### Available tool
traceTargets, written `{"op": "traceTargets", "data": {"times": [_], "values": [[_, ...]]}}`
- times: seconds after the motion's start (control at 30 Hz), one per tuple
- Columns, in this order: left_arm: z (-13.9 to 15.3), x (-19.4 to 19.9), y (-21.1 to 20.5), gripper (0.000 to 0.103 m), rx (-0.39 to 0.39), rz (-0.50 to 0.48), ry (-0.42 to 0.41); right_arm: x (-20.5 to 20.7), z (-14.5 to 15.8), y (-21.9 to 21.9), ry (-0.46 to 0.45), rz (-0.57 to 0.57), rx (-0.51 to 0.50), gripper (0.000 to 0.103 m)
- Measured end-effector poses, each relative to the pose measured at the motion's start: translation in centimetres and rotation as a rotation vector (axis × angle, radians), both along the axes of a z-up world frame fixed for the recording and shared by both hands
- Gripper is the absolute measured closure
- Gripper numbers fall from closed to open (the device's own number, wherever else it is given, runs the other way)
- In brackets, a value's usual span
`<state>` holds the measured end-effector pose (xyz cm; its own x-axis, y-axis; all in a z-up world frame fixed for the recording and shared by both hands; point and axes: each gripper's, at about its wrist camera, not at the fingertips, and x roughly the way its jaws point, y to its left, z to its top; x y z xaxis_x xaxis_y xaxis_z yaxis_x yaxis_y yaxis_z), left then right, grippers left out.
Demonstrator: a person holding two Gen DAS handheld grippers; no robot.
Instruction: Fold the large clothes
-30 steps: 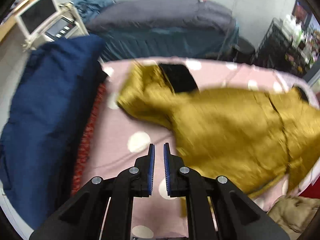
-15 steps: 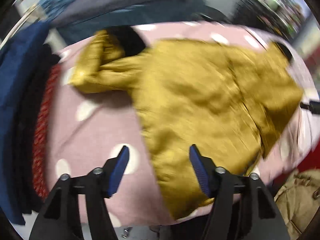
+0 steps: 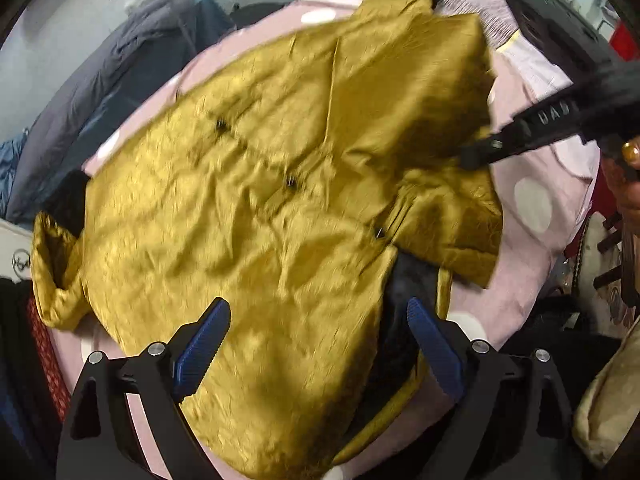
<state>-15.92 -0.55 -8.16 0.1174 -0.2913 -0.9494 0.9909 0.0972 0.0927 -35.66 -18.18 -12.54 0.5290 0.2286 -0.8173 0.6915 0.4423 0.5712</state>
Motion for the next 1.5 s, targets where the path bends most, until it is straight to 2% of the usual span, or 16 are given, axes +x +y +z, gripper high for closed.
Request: {"op": "traceTargets", "data": {"times": [0.13, 0.27, 0.33, 0.37, 0.4, 0.43, 0.5, 0.57, 0.7, 0.87, 1.0, 1.13, 1.23, 1.27, 1.33, 1.5], "values": [[1.7, -0.4, -2.1, 0.015, -0.087, -0.049, 0.028, 4.5, 4.8, -2.5, -0.203, 0.047, 0.031, 0.093], [1.6, 0.4, -5.3, 0.011, -0.142, -0.003, -0.083, 10.3, 7.3, -4.9, -0.303, 0.091, 0.126, 0.093], [1.1, 2.8, -7.7, 0.011, -0.148, 0.091, -0.044, 12.7, 7.8, -5.0, -0.250, 0.121, 0.093, 0.089], [0.7, 4.1, -8.5, 0.019, -0.141, 0.132, -0.021, 13.3, 7.9, -5.1, -0.219, 0.117, 0.065, 0.078], [-0.1, 6.0, -9.9, 0.027, -0.110, 0.194, -0.001, 12.9, 8.2, -5.6, -0.206, 0.072, 0.029, 0.065], [-0.8, 7.1, -10.7, 0.043, -0.081, 0.220, 0.003, 11.3, 8.8, -6.3, -0.207, -0.020, -0.022, 0.062], [-2.1, 9.8, -12.4, 0.049, -0.010, 0.278, 0.023, 7.9, 10.1, -6.2, -0.216, -0.142, -0.111, 0.045], [-2.8, 12.1, -13.4, 0.049, 0.016, 0.327, 0.085, 4.6, 10.5, -5.1, -0.198, -0.177, -0.215, 0.045], [-3.3, 13.5, -14.8, 0.049, 0.016, 0.321, 0.136, 0.9, 9.0, -0.7, -0.009, -0.049, -0.356, 0.045], [-3.7, 12.4, -16.5, 0.049, 0.029, 0.270, 0.131, 1.6, 4.0, 4.8, 0.206, 0.140, -0.487, 0.049], [-3.8, 12.3, -16.8, 0.049, 0.035, 0.245, 0.135, 3.7, 2.4, 4.4, 0.312, 0.138, -0.635, 0.049], [-3.4, 12.2, -16.1, 0.048, 0.038, 0.240, 0.160, 6.0, -1.0, 3.0, 0.435, 0.201, -0.686, 0.049], [-3.1, 11.9, -15.9, 0.048, 0.036, 0.234, 0.172, 5.8, -2.5, 2.1, 0.509, 0.220, -0.662, 0.073], [-3.0, 11.8, -15.8, 0.048, 0.036, 0.226, 0.170, 5.1, -2.3, 1.9, 0.503, 0.213, -0.630, 0.083], [-2.4, 11.5, -15.5, 0.048, 0.031, 0.214, 0.158, 3.5, -0.7, 1.9, 0.456, 0.179, -0.572, 0.090], [-0.2, 11.4, -13.3, 0.035, -0.013, 0.185, 0.223, -5.5, 8.2, 1.3, 0.162, -0.003, -0.327, 0.096]]}}
